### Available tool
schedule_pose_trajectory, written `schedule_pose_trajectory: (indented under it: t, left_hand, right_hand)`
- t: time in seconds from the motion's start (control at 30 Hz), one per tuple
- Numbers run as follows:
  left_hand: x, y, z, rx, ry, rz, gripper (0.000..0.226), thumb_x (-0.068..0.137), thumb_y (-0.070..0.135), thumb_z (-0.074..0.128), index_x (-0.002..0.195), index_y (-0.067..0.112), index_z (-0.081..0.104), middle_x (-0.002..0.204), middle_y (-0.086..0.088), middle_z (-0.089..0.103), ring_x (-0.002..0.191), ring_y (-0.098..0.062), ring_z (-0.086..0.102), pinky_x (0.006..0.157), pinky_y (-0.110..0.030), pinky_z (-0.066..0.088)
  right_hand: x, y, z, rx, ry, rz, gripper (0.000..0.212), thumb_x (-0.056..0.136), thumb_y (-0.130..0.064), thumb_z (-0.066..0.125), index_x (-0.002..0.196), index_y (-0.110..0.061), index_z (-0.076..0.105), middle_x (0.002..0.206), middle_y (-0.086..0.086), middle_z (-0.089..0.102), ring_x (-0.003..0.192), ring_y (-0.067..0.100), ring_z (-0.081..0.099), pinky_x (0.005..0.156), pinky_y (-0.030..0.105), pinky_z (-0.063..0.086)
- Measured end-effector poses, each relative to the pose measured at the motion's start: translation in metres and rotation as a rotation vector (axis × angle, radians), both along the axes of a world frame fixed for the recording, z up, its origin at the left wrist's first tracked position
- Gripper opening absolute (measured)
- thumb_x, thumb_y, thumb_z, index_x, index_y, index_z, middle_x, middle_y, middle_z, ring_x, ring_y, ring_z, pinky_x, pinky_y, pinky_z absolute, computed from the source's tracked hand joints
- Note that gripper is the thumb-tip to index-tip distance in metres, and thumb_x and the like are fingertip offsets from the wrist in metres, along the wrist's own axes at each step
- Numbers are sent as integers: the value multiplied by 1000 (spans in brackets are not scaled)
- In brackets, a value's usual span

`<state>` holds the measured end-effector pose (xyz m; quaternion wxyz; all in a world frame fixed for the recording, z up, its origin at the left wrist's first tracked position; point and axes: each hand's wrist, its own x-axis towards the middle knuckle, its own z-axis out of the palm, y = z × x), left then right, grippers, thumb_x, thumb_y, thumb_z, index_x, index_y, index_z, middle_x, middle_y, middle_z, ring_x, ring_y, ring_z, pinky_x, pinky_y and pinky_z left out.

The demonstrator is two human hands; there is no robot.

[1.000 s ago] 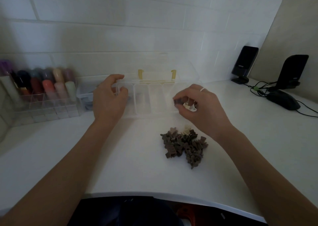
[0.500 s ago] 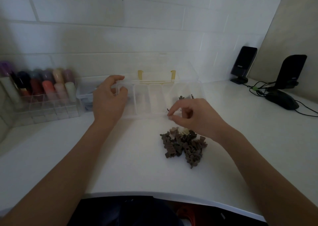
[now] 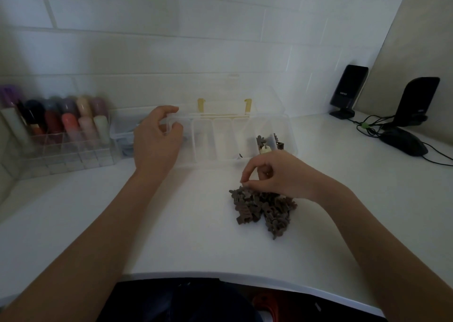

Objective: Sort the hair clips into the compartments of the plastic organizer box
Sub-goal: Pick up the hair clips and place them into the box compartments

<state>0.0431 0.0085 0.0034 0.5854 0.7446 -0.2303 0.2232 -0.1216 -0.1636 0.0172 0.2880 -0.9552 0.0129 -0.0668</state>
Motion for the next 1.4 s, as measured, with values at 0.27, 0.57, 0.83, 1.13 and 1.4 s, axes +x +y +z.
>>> schedule_pose_trajectory:
  t: [0.27, 0.57, 0.83, 1.13, 1.4]
  left_hand:
    - [1, 1, -2, -1, -18, -11, 31, 76, 17, 54, 106, 22, 65, 90, 7, 59, 61, -5, 52, 64, -15, 41]
    - [0, 0, -1, 5, -2, 5, 30, 80, 8, 57, 106, 21, 65, 89, 11, 57, 60, 1, 51, 61, 0, 35]
    - [2, 0, -3, 1, -11, -8, 31, 79, 8, 57, 106, 21, 65, 93, 7, 59, 61, -2, 50, 63, -8, 39]
    - [3, 0, -3, -3, -6, -16, 30, 79, 11, 57, 105, 23, 64, 96, 7, 61, 60, 0, 50, 67, -18, 40]
    - [3, 0, -4, -2, -18, -22, 32, 76, 13, 56, 105, 24, 64, 95, 7, 62, 59, -4, 51, 67, -20, 41]
  right_hand:
    - [0, -3, 10, 332, -337, -160, 8, 74, -19, 79, 75, -19, 71, 54, -11, 51, 47, 7, 34, 49, 11, 31]
    - [-3, -13, 13, 635, -302, -487, 17, 79, -28, 74, 87, -13, 70, 75, -6, 74, 50, 2, 55, 46, 20, 38]
    - [1, -11, 9, 565, -376, -506, 22, 78, -27, 76, 75, -10, 61, 68, -2, 69, 50, 7, 53, 43, 16, 38]
    - [5, -11, -2, 20, -502, -514, 28, 88, -44, 56, 76, -22, 70, 86, -9, 68, 65, 4, 51, 67, 26, 44]
    - [-6, -10, 10, -122, -233, -143, 32, 80, -48, 65, 66, -21, 75, 41, -12, 52, 39, 7, 44, 46, 17, 29]
